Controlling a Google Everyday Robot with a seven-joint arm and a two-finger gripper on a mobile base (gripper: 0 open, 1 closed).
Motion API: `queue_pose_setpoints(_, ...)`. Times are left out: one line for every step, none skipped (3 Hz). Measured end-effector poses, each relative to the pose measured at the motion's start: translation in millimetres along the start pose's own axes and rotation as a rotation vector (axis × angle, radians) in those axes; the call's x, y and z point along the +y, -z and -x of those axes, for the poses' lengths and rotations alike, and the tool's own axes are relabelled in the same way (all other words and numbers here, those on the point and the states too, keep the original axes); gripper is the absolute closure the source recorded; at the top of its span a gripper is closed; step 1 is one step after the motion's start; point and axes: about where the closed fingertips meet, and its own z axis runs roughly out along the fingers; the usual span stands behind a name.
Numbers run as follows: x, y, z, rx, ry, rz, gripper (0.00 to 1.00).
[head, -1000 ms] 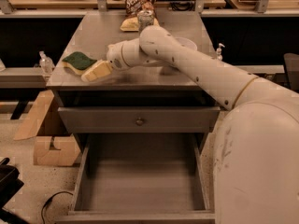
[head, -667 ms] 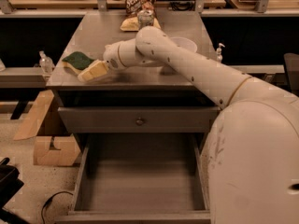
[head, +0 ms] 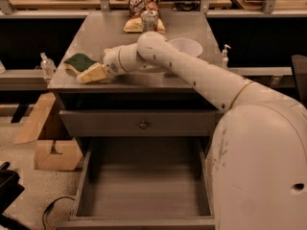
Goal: Place sponge into middle drawer
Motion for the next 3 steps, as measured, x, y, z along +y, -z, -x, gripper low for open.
queue_pose_setpoints(4.1,-2.2,0.3,-0.015,-0.014,0.014,0.41)
queue_pose_setpoints(4.5,-2.0,1.2,-0.015,-0.015,0.016,0.64)
queue_pose_setpoints(4.4,-0.7,4.5,-0.015,-0.015,0.016,0.86)
